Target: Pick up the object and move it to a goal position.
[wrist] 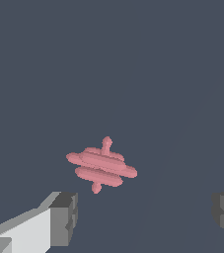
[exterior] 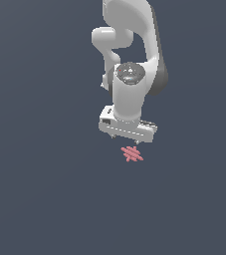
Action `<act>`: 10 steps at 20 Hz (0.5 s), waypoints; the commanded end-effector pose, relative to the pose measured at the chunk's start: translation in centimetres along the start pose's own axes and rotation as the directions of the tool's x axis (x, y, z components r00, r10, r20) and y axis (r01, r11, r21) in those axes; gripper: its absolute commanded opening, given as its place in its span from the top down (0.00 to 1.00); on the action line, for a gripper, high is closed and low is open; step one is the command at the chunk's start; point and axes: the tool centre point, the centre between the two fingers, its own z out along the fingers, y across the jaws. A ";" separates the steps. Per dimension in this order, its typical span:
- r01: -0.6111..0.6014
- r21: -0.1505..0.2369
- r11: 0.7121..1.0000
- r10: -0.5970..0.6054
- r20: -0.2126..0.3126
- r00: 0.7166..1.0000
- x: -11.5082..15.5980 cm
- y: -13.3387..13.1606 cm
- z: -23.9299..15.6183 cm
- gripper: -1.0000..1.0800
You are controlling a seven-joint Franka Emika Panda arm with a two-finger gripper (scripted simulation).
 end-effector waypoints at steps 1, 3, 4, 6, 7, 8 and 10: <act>-0.065 0.000 0.998 0.065 0.001 0.998 -0.1 -0.3 0.5 0.04; -0.116 0.000 0.993 0.117 0.001 0.993 -0.1 -0.5 0.9 0.04; -0.142 -0.001 0.990 0.142 0.001 0.990 -0.2 -0.6 1.1 0.04; -0.192 -0.001 0.981 0.192 0.001 0.981 -0.2 -0.8 1.6 0.04; -0.218 -0.002 0.976 0.218 0.001 0.976 -0.3 -0.9 1.8 0.04; -0.243 -0.002 0.970 0.243 0.001 0.970 -0.3 -1.0 2.0 0.04; -0.292 -0.003 0.956 0.292 0.001 0.956 -0.4 -1.1 2.4 0.04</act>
